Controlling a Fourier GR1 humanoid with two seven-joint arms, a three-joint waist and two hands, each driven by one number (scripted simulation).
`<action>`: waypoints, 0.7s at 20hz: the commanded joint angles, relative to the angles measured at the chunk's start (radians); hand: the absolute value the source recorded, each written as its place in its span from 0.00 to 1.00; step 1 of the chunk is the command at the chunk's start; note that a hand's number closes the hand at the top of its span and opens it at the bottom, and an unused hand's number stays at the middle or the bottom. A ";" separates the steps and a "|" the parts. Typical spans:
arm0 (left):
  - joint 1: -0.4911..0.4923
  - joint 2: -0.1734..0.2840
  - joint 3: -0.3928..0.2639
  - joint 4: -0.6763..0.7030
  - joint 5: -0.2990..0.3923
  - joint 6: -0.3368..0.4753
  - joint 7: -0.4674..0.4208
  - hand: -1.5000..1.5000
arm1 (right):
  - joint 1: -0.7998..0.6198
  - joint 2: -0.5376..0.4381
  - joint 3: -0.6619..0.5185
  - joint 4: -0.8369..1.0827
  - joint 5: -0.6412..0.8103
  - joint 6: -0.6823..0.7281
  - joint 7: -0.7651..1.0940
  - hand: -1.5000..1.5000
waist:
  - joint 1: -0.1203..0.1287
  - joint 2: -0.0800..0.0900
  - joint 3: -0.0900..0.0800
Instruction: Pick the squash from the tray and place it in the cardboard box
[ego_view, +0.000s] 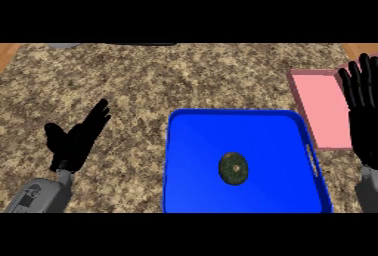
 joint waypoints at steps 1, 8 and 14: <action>-0.035 0.030 0.033 -0.018 -0.001 -0.025 -0.014 0.50 | 0.014 -0.024 0.004 -0.091 0.077 -0.091 0.073 0.00 | -0.014 -0.011 0.043; -0.053 0.161 0.029 -0.122 -0.148 -0.004 -0.138 0.50 | 0.263 -0.239 -0.043 -0.185 0.392 -0.293 0.302 0.00 | -0.114 -0.041 0.031; -0.027 0.131 -0.018 -0.201 -0.187 -0.001 -0.160 0.50 | 0.490 -0.253 0.104 -0.477 0.724 -0.390 0.407 0.00 | -0.049 -0.020 0.039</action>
